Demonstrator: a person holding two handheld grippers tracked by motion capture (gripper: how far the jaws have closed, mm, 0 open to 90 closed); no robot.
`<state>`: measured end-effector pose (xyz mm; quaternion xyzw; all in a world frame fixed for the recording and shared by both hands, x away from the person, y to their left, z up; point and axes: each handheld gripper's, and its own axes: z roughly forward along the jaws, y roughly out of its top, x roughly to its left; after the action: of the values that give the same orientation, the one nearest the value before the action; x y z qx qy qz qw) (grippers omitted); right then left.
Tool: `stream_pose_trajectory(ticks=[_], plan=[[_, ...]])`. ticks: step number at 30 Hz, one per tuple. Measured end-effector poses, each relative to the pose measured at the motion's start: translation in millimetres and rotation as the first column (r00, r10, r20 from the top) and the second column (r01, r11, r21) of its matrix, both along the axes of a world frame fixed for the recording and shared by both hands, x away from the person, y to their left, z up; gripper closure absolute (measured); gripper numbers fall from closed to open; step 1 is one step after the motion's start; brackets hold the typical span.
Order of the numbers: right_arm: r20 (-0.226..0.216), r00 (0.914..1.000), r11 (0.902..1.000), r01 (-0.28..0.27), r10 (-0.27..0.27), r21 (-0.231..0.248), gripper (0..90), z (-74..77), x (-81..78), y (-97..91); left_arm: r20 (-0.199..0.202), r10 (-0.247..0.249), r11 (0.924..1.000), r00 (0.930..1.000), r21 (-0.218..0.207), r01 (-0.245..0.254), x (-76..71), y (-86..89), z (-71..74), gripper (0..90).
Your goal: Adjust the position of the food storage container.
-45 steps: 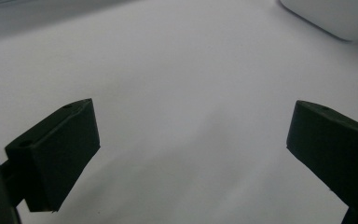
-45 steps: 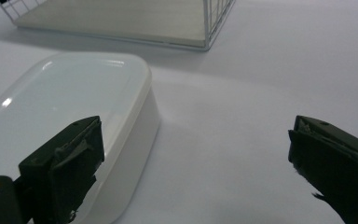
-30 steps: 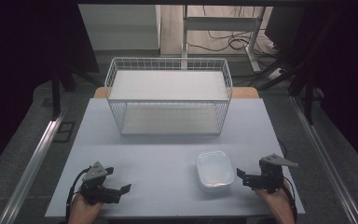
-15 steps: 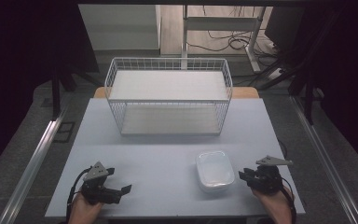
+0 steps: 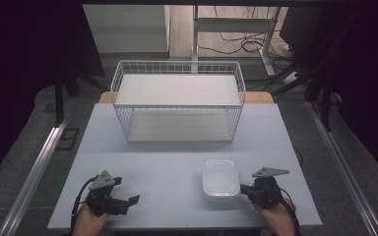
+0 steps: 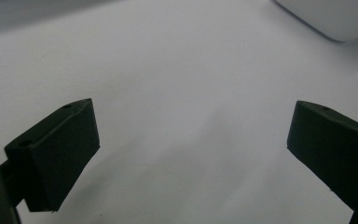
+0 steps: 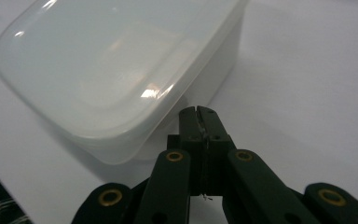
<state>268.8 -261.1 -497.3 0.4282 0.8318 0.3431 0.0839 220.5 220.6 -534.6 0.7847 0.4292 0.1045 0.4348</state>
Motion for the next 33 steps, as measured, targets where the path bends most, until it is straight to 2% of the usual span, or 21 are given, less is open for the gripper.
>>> stream_pose_trajectory(ticks=[5, 10, 15, 20, 23, 25, 27, 28, 30, 31, 32, 33], plan=[[-0.004, 0.9969, 0.9967, -0.078, 0.078, 0.02, 89.6, -1.8, -4.0, 24.4, -0.002, 0.0, 1.0, 1.0, -0.002, 0.0, 0.3, -0.3, -0.2, 2.0], [-0.002, 0.9897, 0.9897, -0.143, 0.143, 0.0, 89.6, -5.7, -5.4, 49.3, -0.01, 0.004, 0.9999, 0.9999, -0.01, -0.004, 0.6, -0.4, 0.5, 2.1], [-0.004, 0.9757, 0.9757, -0.219, 0.219, 0.003, 89.6, -9.9, -6.9, 77.3, -0.033, 0.001, 0.999, 0.9995, -0.046, -0.003, 1.7, -0.1, 0.9, 2.8], [-0.004, 0.9642, 0.9642, -0.265, 0.265, 0.013, 89.6, -15.1, -5.2, 102.5, -0.041, -0.01, 0.9997, 0.9991, -0.025, 0.009, 3.2, -6.0, 1.5, 3.4], [0.004, 0.9564, 0.9564, -0.292, 0.292, -0.006, 89.5, -15.7, -5.1, 112.9, -0.046, -0.016, 0.9995, 0.9988, -0.029, 0.014, 4.2, -9.0, 2.8, 4.0], [0.008, 0.9598, 0.9598, -0.281, 0.281, -0.005, 89.5, -12.1, -5.2, 108.5, -0.04, -0.004, 0.9999, 0.9992, -0.013, 0.003, 4.5, -11.1, 4.5, 6.8], [0.01, 0.9629, 0.9629, -0.27, 0.27, -0.003, 89.5, -10.2, -4.3, 104.9, -0.04, -0.006, 0.9998, 0.9992, -0.019, 0.005, 5.5, -13.8, 6.1, 8.5], [0.017, 0.9762, 0.9762, -0.216, 0.216, 0.017, 89.4, -3.9, 0.8, 89.0, -0.041, -0.017, 0.9991, 0.999, -0.039, 0.015, 6.7, -17.1, 7.8, 16.0], [0.035, 0.9845, 0.985, -0.172, 0.172, 0.007, 89.4, -0.5, 5.3, 79.0, -0.04, -0.027, 0.9977, 0.9988, -0.063, 0.024, 8.9, -24.9, 9.8, 22.6], [0.052, 0.9894, 0.9907, -0.136, 0.136, 0.003, 89.4, 2.5, 9.7, 71.7, -0.039, -0.039, 0.9961, 0.9985, -0.08, 0.036, 10.4, -30.0, 10.7, 29.9], [0.052, 0.9894, 0.9907, -0.136, 0.136, 0.003, 89.4, 2.5, 9.7, 71.7, -0.039, -0.039, 0.9961, 0.9985, -0.08, 0.036, 10.4, -30.0, 10.7, 37.4], [0.072, 0.9919, 0.9943, -0.106, 0.104, 0.013, 89.4, 5.7, 19.0, 64.7, -0.047, -0.069, 0.9924, 0.9965, -0.105, 0.063, 14.7, -43.4, 11.9, 44.2]])
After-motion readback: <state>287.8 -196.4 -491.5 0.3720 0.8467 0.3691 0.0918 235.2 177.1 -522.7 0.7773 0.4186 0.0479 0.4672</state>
